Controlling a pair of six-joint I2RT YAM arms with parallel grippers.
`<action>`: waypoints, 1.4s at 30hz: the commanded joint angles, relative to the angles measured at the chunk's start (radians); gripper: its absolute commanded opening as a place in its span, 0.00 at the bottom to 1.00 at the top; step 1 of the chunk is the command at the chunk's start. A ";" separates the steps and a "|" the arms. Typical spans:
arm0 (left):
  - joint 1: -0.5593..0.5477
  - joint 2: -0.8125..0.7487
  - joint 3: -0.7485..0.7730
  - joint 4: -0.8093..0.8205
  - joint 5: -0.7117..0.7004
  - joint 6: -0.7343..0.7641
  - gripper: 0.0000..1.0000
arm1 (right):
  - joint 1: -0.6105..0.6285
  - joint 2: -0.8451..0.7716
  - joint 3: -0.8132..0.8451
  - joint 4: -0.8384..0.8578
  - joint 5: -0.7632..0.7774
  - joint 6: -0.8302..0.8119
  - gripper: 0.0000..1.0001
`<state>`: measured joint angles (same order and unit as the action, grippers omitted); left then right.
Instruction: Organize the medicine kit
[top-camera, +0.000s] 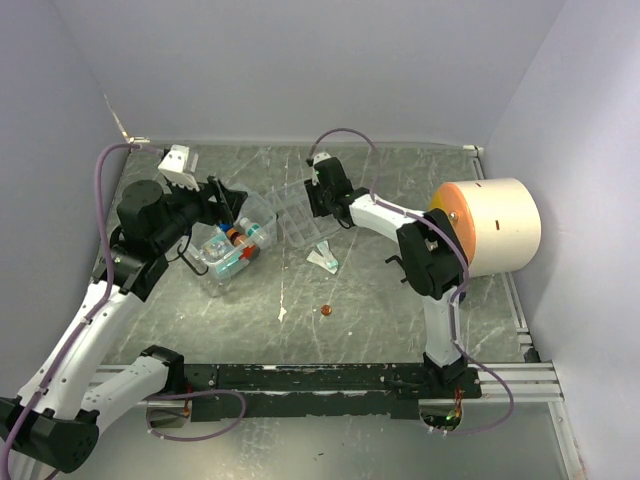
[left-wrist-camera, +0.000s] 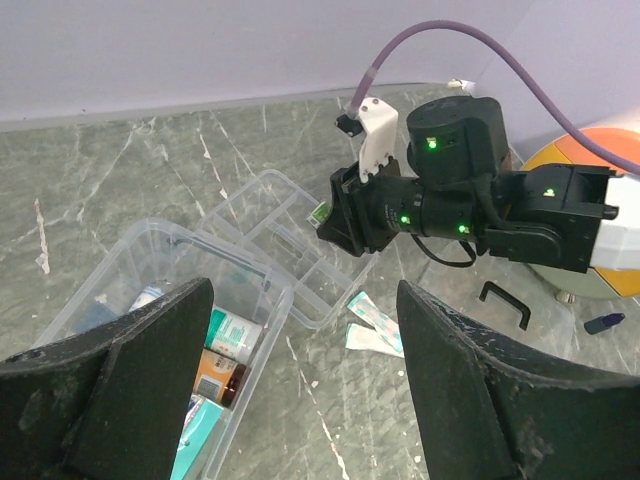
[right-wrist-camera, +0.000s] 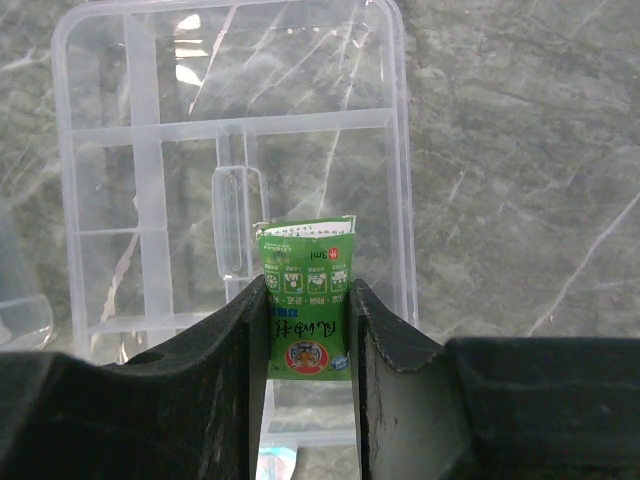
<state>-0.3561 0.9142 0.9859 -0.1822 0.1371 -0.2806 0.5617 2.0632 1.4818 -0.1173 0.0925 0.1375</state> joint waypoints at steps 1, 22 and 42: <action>-0.003 0.007 -0.002 0.036 0.017 0.010 0.85 | -0.009 0.055 0.053 0.005 -0.014 -0.039 0.33; -0.003 0.021 -0.011 0.045 0.018 0.021 0.84 | -0.013 0.001 0.005 -0.126 0.037 0.021 0.51; -0.003 0.022 -0.020 0.056 0.043 0.003 0.84 | -0.013 -0.266 -0.342 -0.175 0.126 0.036 0.51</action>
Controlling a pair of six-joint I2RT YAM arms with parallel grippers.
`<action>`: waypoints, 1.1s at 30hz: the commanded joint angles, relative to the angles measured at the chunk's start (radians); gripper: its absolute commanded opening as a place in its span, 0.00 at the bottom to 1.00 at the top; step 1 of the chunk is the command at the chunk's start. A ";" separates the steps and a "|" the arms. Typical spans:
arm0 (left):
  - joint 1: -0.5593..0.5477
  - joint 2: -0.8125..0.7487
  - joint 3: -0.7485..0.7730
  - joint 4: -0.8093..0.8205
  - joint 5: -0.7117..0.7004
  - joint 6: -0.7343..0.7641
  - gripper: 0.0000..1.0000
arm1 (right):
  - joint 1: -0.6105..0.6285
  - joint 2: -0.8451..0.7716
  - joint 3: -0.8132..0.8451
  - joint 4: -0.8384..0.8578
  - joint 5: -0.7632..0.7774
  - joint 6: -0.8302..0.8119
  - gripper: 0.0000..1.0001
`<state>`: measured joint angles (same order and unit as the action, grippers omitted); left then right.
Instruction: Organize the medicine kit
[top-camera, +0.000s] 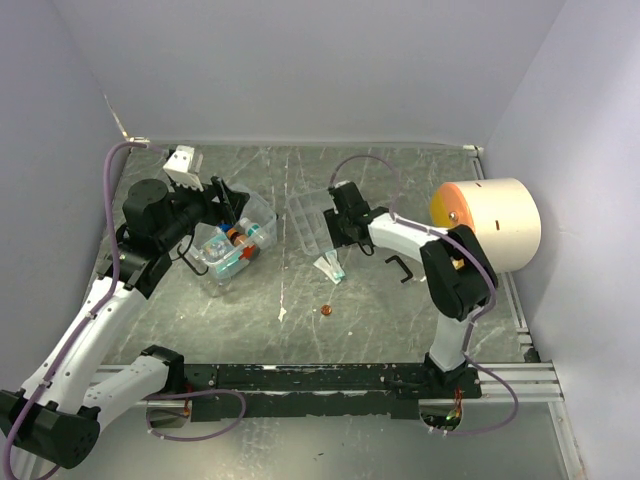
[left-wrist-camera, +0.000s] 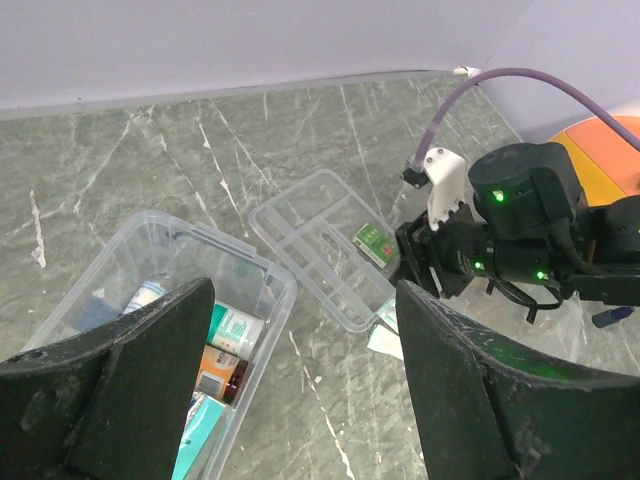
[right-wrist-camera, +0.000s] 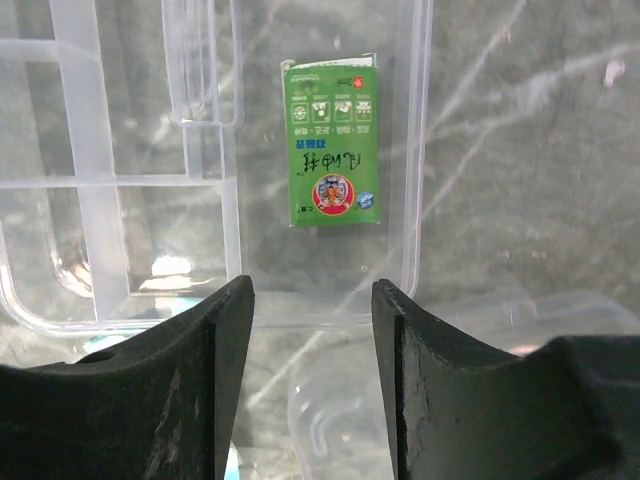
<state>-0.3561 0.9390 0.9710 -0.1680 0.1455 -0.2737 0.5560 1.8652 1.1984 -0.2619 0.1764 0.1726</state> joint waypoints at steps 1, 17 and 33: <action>-0.002 -0.002 -0.005 0.042 0.034 -0.004 0.84 | -0.008 -0.083 -0.076 -0.029 0.043 0.005 0.50; -0.002 -0.020 -0.015 0.045 0.024 -0.014 0.84 | 0.053 -0.302 -0.189 -0.081 -0.076 0.217 0.40; -0.001 -0.070 -0.050 0.060 0.035 -0.008 0.83 | 0.096 -0.162 -0.206 -0.086 -0.044 0.230 0.33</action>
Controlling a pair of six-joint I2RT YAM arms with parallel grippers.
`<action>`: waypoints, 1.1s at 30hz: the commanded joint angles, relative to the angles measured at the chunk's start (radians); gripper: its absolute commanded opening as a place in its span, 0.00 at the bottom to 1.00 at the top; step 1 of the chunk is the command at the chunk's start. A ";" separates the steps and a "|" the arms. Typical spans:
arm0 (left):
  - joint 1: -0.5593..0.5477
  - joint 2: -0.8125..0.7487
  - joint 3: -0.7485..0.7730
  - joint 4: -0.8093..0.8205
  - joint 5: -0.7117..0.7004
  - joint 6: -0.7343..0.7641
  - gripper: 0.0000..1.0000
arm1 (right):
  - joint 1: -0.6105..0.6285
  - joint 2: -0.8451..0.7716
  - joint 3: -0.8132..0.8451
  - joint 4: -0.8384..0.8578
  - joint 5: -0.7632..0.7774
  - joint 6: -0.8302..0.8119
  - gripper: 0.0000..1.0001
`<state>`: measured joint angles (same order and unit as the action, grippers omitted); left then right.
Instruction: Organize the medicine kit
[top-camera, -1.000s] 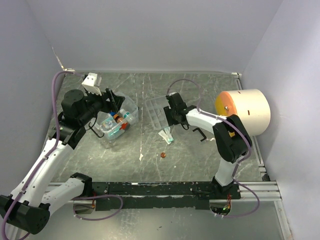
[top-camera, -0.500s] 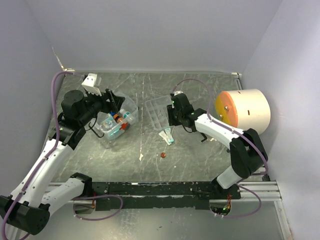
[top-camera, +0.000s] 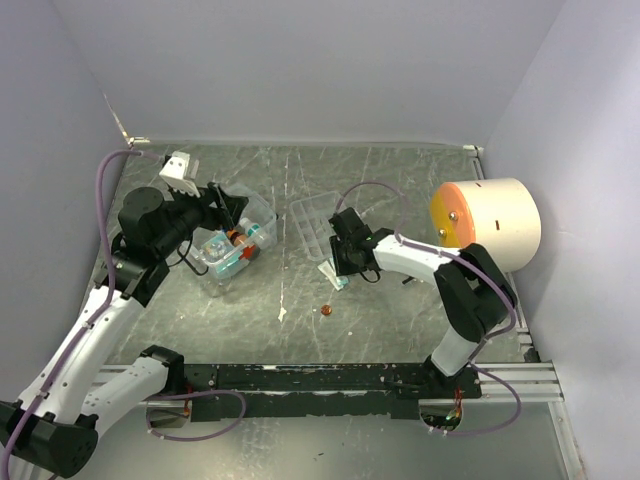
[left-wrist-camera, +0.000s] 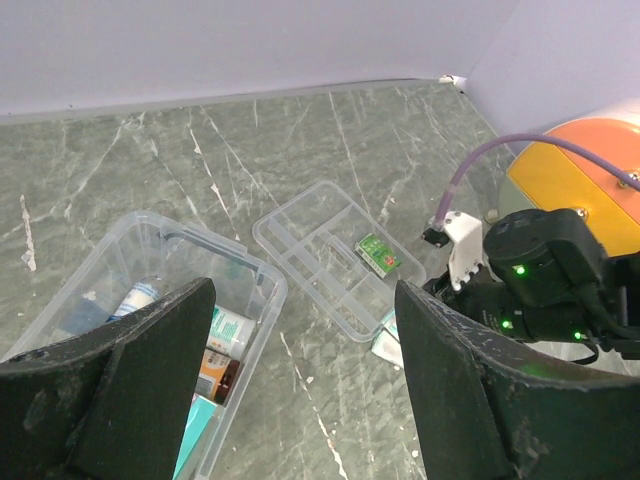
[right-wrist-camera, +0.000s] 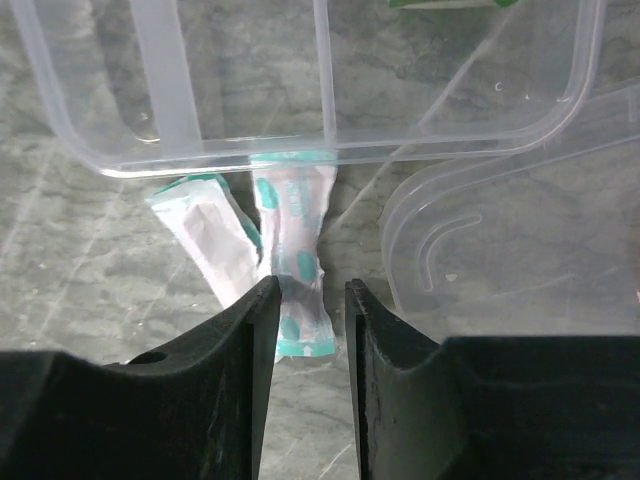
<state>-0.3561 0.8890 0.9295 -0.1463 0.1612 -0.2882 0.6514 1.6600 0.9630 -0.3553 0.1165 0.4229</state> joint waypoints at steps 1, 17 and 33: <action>-0.001 -0.023 -0.010 0.036 0.016 0.007 0.83 | 0.001 0.050 0.032 0.007 0.011 -0.022 0.31; 0.000 -0.028 -0.013 0.032 0.020 0.015 0.84 | 0.001 0.072 0.086 0.016 -0.005 -0.018 0.34; 0.002 -0.036 -0.016 0.029 0.010 0.013 0.83 | 0.001 0.086 0.070 0.015 0.006 0.031 0.12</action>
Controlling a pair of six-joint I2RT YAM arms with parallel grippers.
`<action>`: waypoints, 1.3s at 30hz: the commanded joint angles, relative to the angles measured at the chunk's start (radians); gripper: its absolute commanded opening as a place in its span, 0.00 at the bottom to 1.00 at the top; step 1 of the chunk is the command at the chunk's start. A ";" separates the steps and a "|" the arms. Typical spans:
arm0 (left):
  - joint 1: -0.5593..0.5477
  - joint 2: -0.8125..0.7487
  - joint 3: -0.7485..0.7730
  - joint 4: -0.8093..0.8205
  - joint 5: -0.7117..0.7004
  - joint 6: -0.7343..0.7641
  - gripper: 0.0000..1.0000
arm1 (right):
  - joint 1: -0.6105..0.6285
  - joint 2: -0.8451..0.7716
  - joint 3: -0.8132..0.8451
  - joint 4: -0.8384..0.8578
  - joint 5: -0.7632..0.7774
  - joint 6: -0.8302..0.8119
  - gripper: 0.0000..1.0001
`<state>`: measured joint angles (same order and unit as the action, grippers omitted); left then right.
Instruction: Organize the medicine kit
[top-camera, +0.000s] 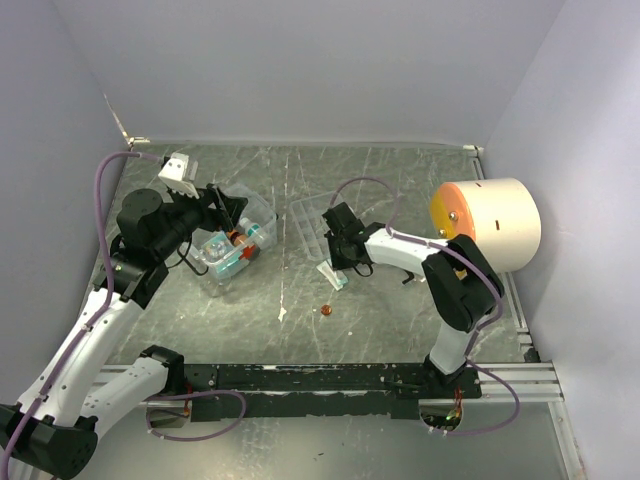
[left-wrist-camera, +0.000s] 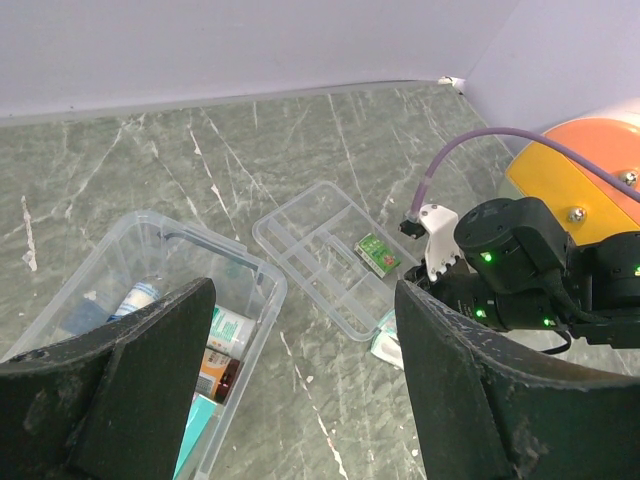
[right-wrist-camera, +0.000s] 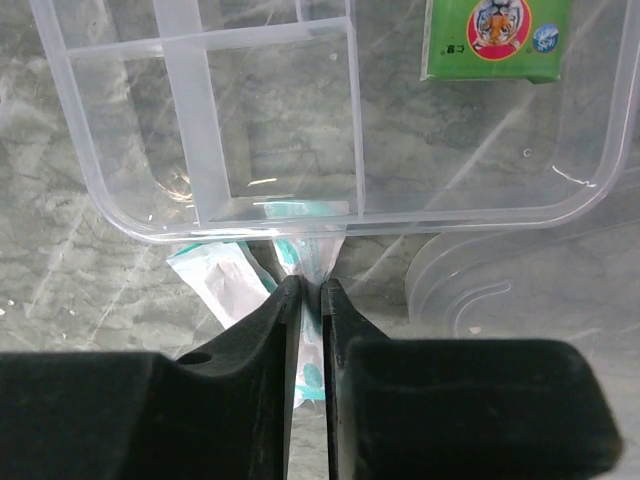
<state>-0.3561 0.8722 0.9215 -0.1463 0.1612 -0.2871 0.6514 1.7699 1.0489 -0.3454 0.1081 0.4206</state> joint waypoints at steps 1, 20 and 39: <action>0.002 -0.023 -0.010 0.031 0.008 0.011 0.83 | 0.001 -0.038 -0.022 0.008 0.019 0.040 0.11; 0.006 -0.050 -0.019 0.039 0.004 -0.001 0.83 | -0.015 -0.220 -0.004 0.230 0.279 0.394 0.00; 0.014 -0.067 -0.032 0.056 0.010 -0.010 0.84 | -0.034 0.239 0.392 0.286 0.621 0.863 0.01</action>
<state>-0.3489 0.8165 0.9001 -0.1349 0.1612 -0.2955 0.6189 1.9602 1.3712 -0.0277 0.6270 1.1736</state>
